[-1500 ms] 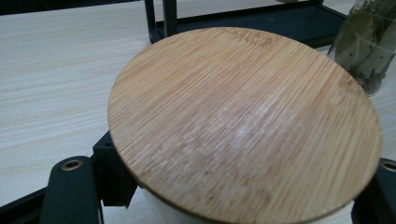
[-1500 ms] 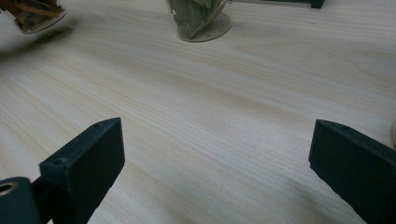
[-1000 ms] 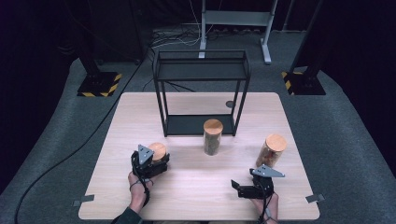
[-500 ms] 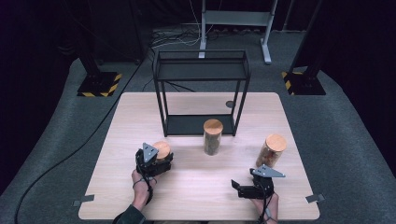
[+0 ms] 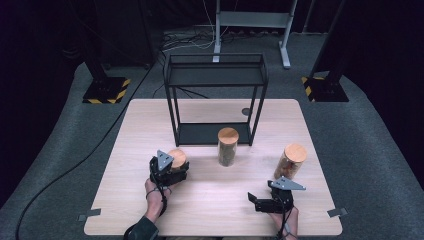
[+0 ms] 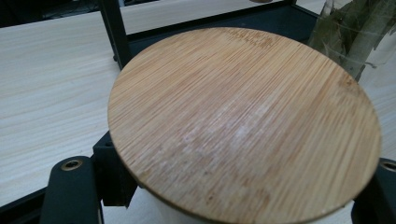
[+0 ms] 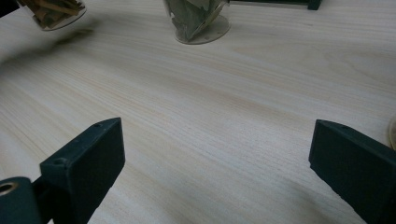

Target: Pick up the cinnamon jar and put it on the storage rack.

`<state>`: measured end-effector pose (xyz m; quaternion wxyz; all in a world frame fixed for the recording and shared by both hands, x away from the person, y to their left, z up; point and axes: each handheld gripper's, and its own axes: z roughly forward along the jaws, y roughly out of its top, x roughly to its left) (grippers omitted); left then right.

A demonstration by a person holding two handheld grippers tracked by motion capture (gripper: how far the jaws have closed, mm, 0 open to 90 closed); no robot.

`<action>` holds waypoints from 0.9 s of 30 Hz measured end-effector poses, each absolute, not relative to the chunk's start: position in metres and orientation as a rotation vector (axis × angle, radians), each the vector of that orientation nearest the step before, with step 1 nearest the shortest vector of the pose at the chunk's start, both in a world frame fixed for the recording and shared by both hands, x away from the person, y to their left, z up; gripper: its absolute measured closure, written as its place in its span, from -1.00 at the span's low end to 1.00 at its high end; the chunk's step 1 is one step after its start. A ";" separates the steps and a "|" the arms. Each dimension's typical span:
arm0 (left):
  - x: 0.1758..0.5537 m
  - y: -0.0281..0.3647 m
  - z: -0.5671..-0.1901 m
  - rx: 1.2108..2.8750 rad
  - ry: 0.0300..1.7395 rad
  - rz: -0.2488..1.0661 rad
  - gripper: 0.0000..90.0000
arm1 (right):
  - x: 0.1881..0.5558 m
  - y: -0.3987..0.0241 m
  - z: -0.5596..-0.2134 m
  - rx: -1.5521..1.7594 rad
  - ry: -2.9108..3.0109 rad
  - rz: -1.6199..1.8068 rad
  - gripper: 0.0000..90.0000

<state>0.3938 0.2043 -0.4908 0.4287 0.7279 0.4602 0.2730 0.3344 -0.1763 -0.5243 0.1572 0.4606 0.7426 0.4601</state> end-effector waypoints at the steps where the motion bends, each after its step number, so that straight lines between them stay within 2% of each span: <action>1: 0.394 0.203 -0.491 1.825 1.144 0.681 -0.43 | 0.334 -0.176 -0.524 1.318 2.125 1.317 -0.94; 27: 0.411 0.185 -0.486 1.854 1.114 0.677 -0.43 | 0.334 -0.176 -0.524 1.311 2.128 1.316 -0.93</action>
